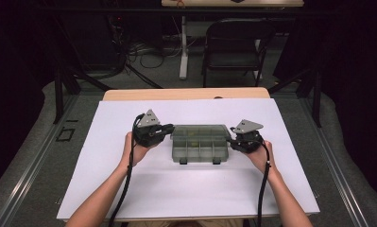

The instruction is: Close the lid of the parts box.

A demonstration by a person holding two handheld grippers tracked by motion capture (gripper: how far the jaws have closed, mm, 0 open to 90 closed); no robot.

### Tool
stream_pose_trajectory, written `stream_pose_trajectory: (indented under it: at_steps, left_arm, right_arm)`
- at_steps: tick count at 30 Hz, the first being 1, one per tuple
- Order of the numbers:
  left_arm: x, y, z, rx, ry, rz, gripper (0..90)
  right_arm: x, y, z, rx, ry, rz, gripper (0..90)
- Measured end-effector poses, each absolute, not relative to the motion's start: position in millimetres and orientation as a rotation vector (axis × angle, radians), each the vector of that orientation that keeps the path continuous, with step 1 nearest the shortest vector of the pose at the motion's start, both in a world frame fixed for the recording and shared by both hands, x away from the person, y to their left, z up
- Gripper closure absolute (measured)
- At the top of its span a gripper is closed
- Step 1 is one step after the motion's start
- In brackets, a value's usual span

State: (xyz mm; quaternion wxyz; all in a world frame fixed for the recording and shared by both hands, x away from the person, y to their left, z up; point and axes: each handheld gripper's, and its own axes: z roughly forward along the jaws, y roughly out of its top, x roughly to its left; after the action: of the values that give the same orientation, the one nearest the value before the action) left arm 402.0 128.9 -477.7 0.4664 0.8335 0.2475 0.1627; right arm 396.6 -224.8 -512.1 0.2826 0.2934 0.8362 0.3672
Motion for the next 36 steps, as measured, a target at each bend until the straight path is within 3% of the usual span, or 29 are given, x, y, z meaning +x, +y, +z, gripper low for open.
stream_pose_trajectory:
  at_steps: [7,9,15,20,36]
  left_arm:
    - [399.0,124.9,-491.1,2.099,0.591,0.367,84.1]
    - [398.5,124.2,-494.5,2.103,0.592,0.361,84.1]
    - [394.2,124.5,-498.3,2.102,0.600,0.332,85.6]
    - [391.8,121.6,-502.1,2.116,0.587,0.323,85.8]
    - [391.2,115.7,-517.8,2.187,0.575,0.321,87.7]
  right_arm:
    - [397.6,-238.5,-517.7,0.854,2.313,0.945,41.9]
    - [396.8,-242.6,-517.1,0.874,2.319,0.946,45.4]
    - [390.6,-248.7,-503.2,0.868,2.266,0.958,75.5]
    - [382.0,-245.1,-493.8,0.876,2.239,1.061,86.9]
    - [377.4,-212.9,-508.2,0.826,2.346,1.061,90.0]
